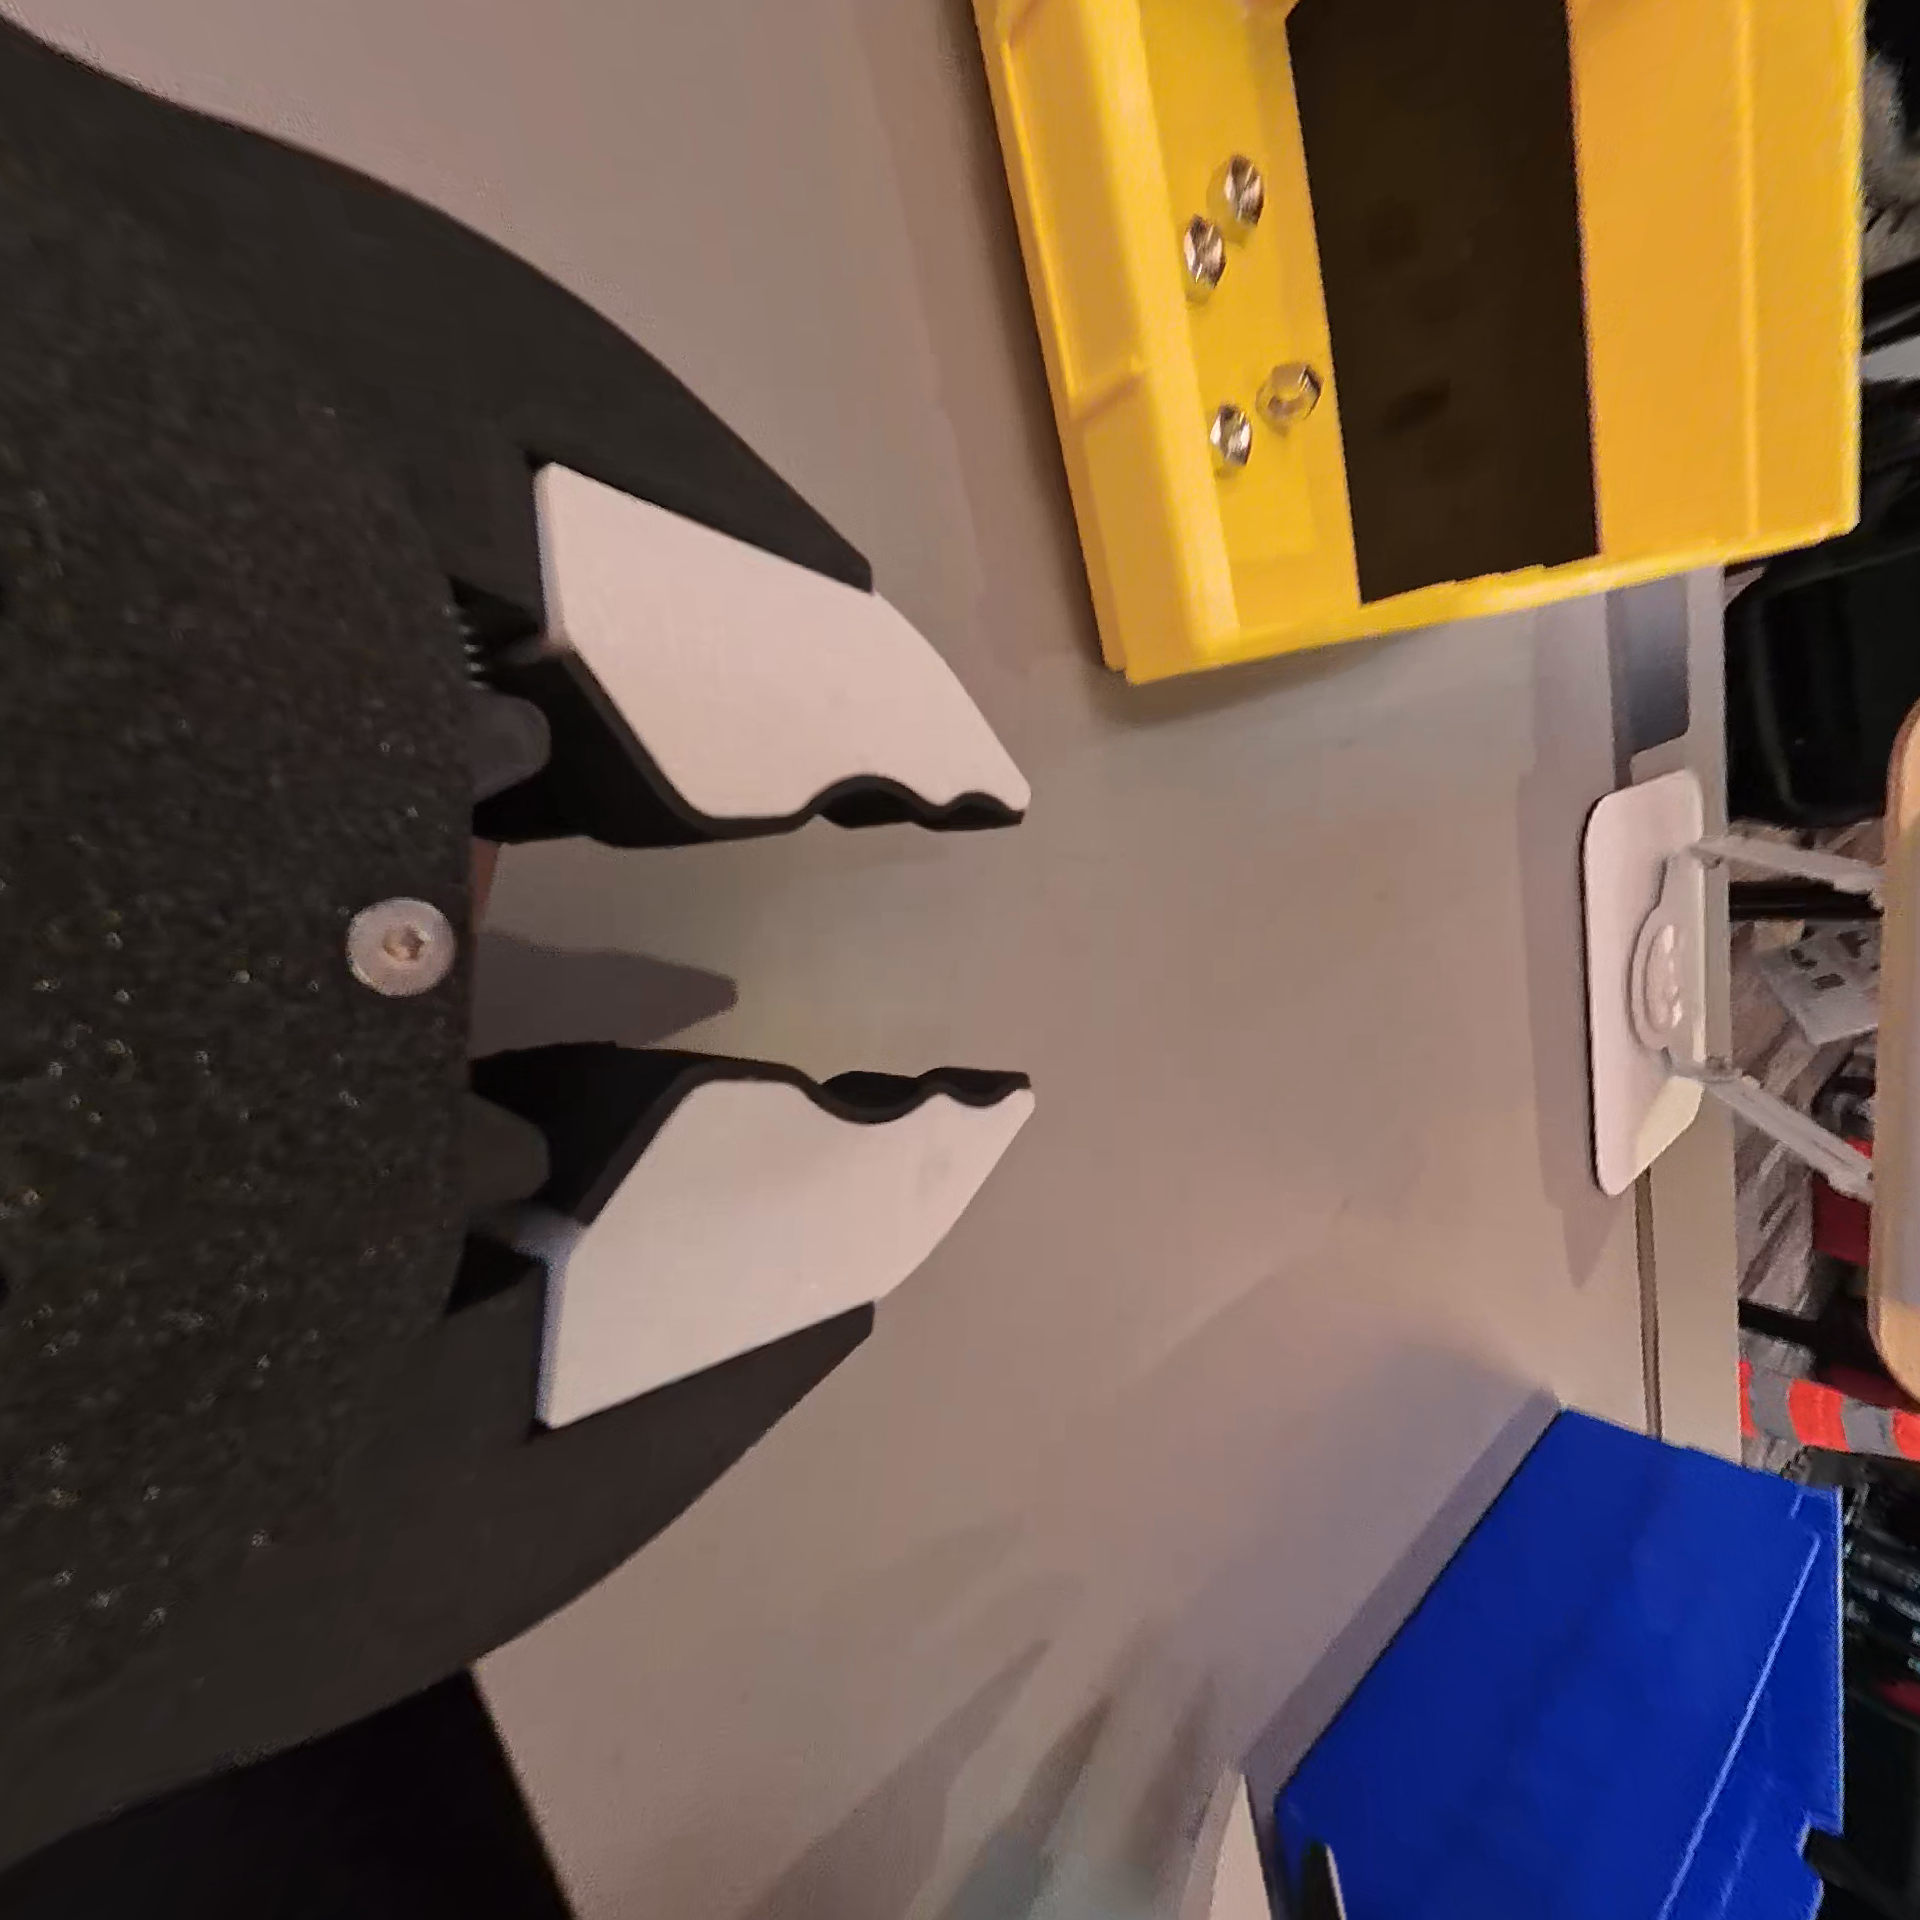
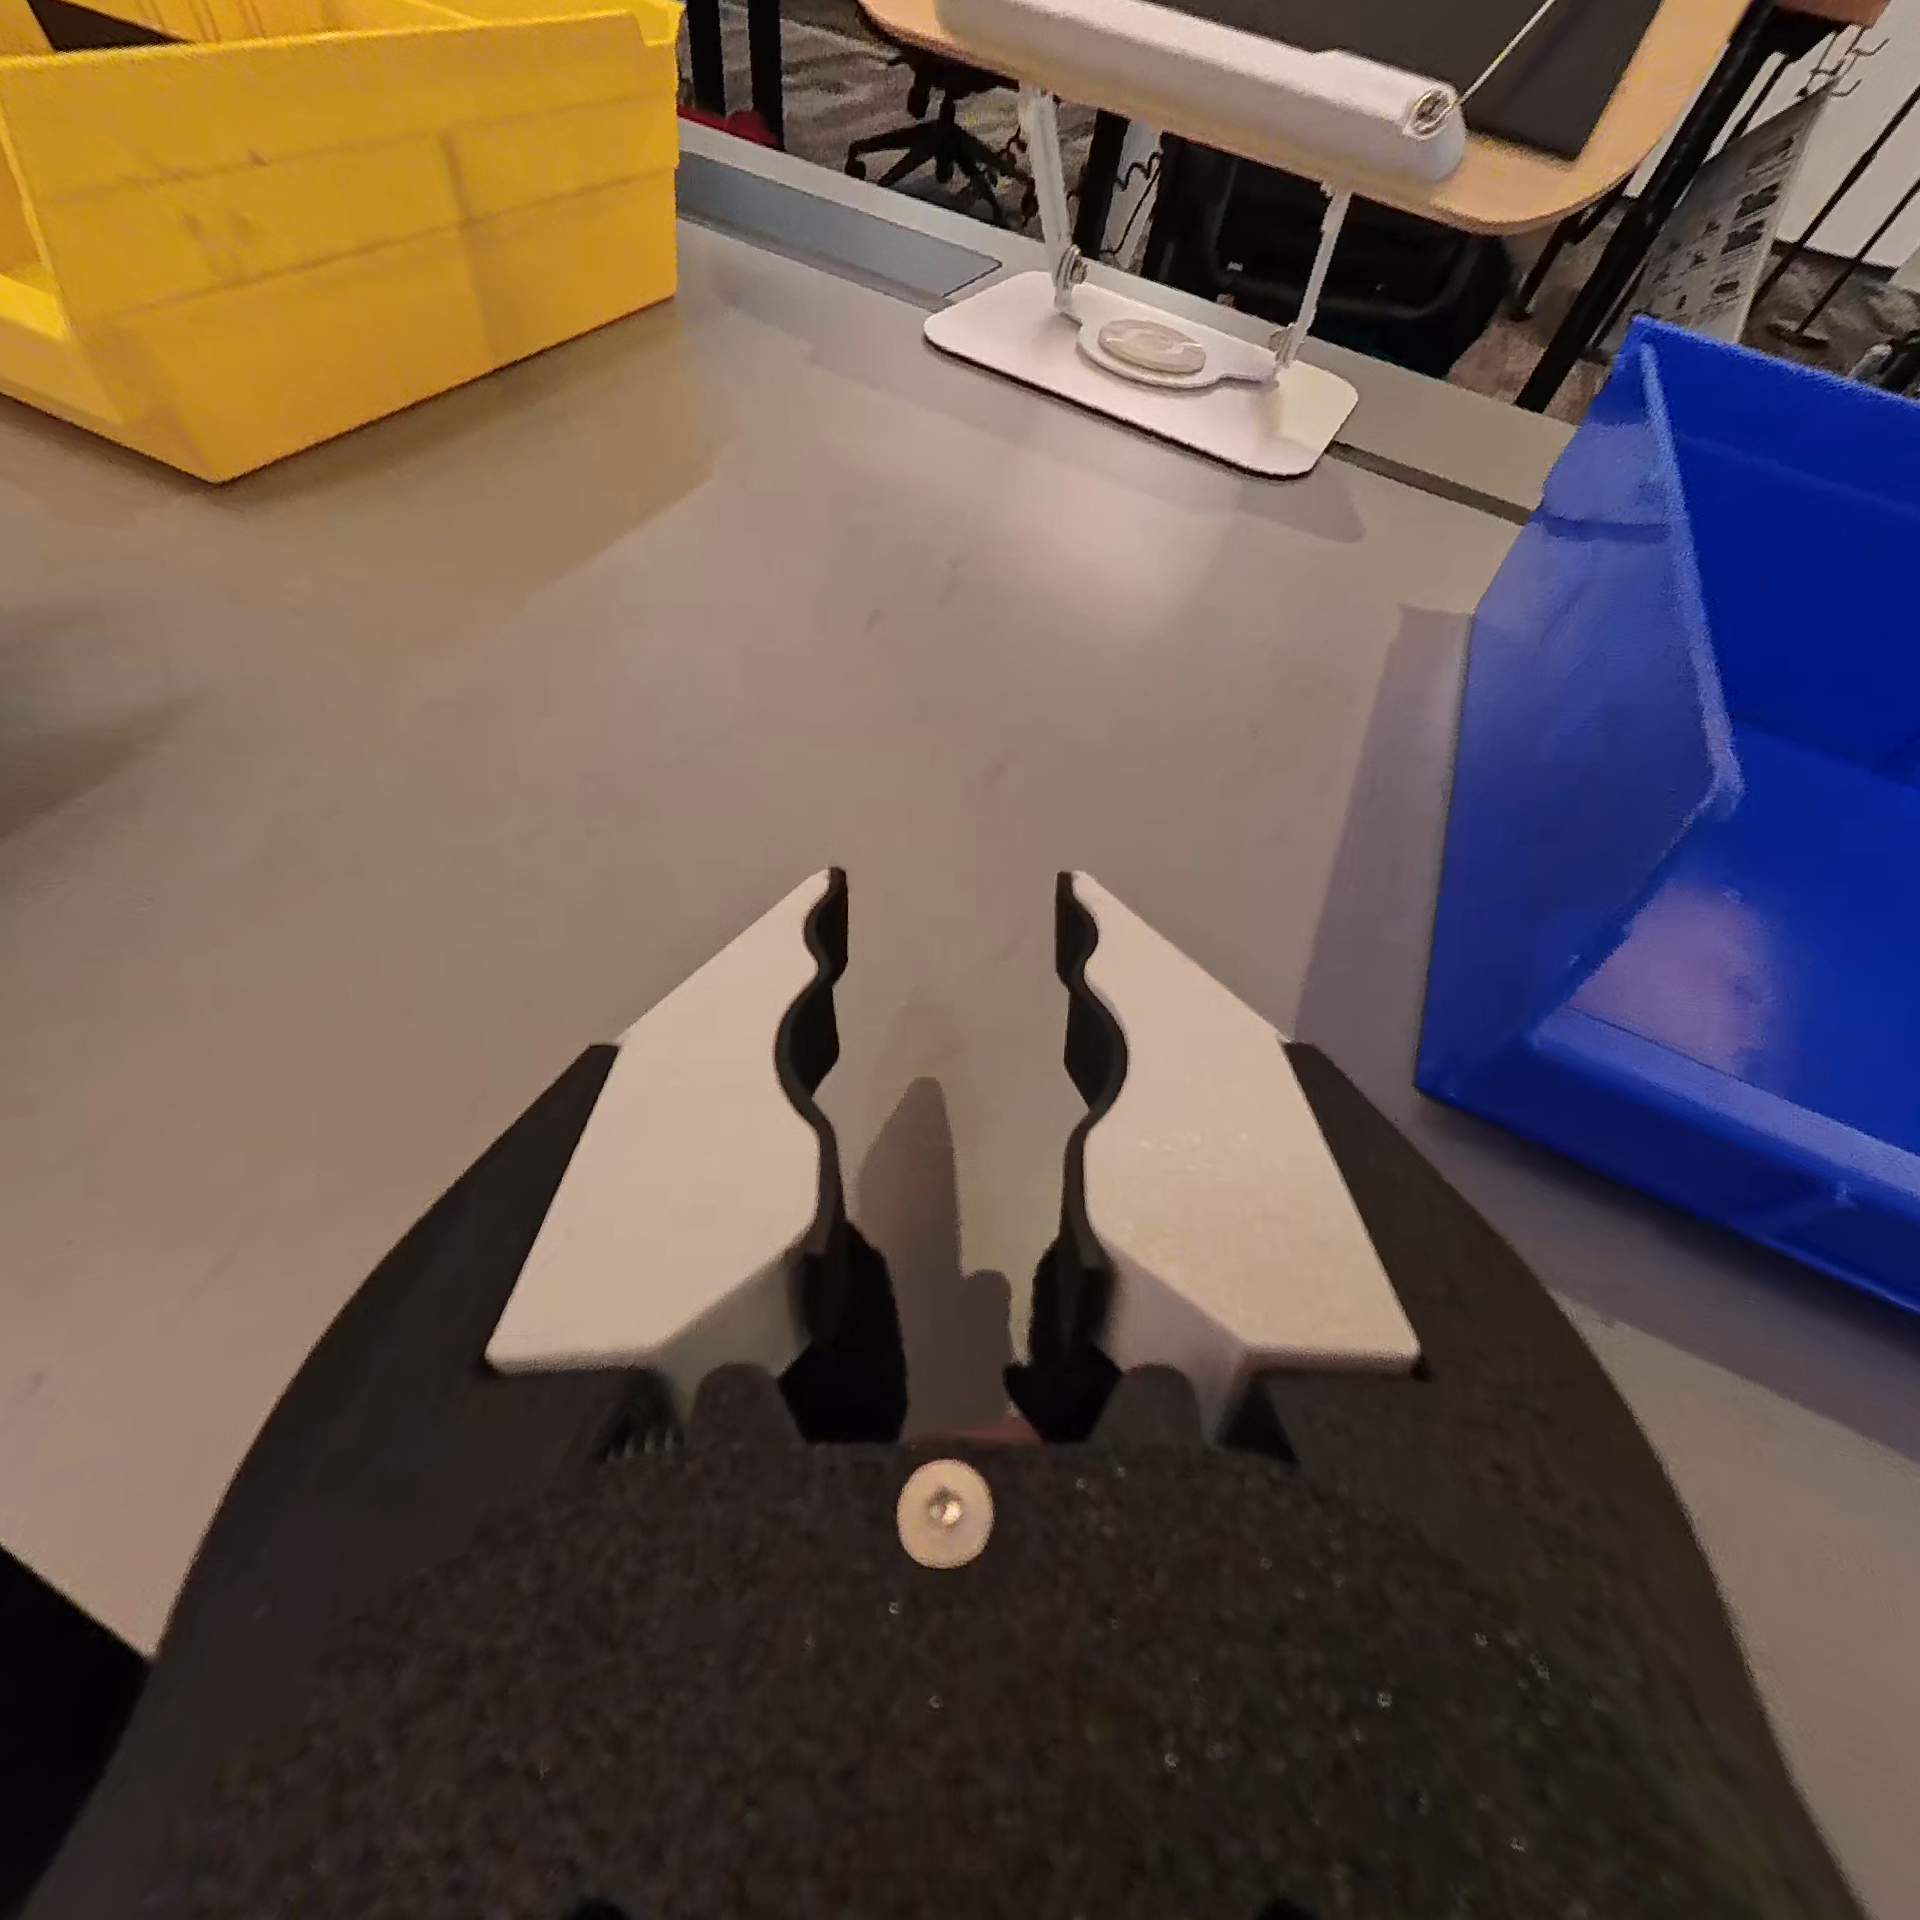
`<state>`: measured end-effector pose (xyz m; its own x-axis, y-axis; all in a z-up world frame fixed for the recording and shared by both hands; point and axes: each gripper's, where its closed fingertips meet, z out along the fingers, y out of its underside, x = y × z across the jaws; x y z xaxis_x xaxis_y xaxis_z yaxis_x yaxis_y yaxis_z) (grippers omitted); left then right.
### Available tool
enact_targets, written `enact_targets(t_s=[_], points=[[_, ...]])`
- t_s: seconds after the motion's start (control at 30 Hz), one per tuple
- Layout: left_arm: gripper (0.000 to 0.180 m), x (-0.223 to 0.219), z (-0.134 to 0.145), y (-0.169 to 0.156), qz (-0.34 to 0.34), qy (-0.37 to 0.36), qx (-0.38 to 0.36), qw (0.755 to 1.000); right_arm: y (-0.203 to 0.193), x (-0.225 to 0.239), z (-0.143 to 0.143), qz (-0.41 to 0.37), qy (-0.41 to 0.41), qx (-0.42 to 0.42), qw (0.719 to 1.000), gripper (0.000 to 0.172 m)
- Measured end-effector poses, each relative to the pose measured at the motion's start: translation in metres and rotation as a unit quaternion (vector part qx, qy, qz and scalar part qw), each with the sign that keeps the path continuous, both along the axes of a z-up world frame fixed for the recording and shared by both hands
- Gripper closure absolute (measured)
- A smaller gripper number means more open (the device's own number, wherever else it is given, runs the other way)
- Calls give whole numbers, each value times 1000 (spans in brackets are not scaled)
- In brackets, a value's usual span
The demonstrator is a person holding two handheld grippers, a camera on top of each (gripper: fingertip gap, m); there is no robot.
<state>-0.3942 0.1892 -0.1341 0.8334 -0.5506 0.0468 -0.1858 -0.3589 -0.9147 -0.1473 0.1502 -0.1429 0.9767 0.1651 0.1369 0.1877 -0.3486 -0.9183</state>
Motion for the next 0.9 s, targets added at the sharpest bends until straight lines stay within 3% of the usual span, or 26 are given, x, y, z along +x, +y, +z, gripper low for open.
enact_targets(t_s=[0.13, 0.2, 0.3, 0.37, 0.47, 0.53, 0.63, 0.9], points=[[139, 9, 10, -15, -56, -45, -90, 993, -6, -11, 0, 20, 45, -26, 998, 132], [142, -1, 26, -11, -104, -21, -123, 987, -8, -17, 0, 33, 67, -33, 997, 132], [143, -43, 58, 43, -124, 91, -78, 985, -10, -23, -1, 61, 45, -29, 997, 132], [146, -60, 61, 84, -174, 175, -72, 966, -9, -22, -5, 68, 21, -30, 997, 132], [145, -73, 38, 156, -181, 256, -93, 945, -9, -25, -8, 73, 33, -41, 996, 132], [146, -72, 8, 182, -195, 277, -155, 928, -10, -26, -7, 75, 44, -42, 995, 132], [147, -71, -28, 197, -191, 291, -230, 909, -9, -23, -5, 73, 43, -39, 996, 132], [172, -69, -59, 210, -186, 327, -220, 900, -10, -22, -5, 76, 63, -41, 994, 132]])
